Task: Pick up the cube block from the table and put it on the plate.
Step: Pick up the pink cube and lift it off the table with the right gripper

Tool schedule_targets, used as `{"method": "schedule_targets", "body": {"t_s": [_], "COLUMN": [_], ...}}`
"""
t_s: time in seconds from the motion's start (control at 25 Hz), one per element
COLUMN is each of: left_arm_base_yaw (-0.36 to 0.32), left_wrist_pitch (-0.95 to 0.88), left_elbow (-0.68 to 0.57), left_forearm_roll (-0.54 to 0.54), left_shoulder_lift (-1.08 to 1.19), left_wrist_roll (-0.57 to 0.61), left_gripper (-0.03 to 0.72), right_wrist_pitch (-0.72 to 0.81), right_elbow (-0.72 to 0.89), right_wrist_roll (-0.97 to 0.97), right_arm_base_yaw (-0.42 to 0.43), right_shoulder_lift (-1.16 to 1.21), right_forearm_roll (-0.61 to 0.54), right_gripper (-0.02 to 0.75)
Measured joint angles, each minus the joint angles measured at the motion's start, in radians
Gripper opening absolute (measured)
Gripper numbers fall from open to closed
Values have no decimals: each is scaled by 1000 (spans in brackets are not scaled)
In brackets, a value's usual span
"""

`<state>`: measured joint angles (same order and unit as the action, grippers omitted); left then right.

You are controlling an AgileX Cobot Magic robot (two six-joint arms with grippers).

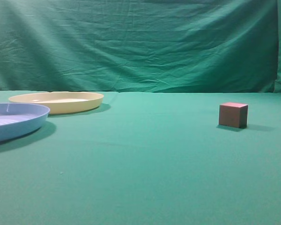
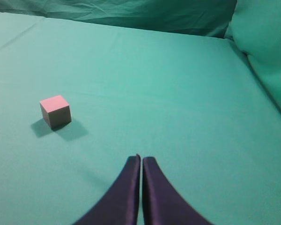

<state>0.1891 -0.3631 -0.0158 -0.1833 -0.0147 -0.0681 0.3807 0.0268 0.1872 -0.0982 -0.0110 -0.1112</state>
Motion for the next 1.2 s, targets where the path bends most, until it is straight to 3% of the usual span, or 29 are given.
{"method": "schedule_targets", "body": {"t_s": [0.72,1.0,1.2], "left_arm_base_yaw": [0,0,0], "left_wrist_pitch": [0,0,0], "left_elbow": [0,0,0], "left_forearm_roll": [0,0,0], "left_shoulder_lift": [0,0,0], "left_wrist_roll": [0,0,0], "left_gripper": [0,0,0], "right_wrist_pitch": [-39,-344,-201], "right_elbow": [0,0,-90], "right_wrist_roll": [25,10,6], "right_arm_base_yaw": [0,0,-2], "right_shoulder_lift": [0,0,8], "right_forearm_roll": [28,-259,-304], "right_gripper": [0,0,0]}}
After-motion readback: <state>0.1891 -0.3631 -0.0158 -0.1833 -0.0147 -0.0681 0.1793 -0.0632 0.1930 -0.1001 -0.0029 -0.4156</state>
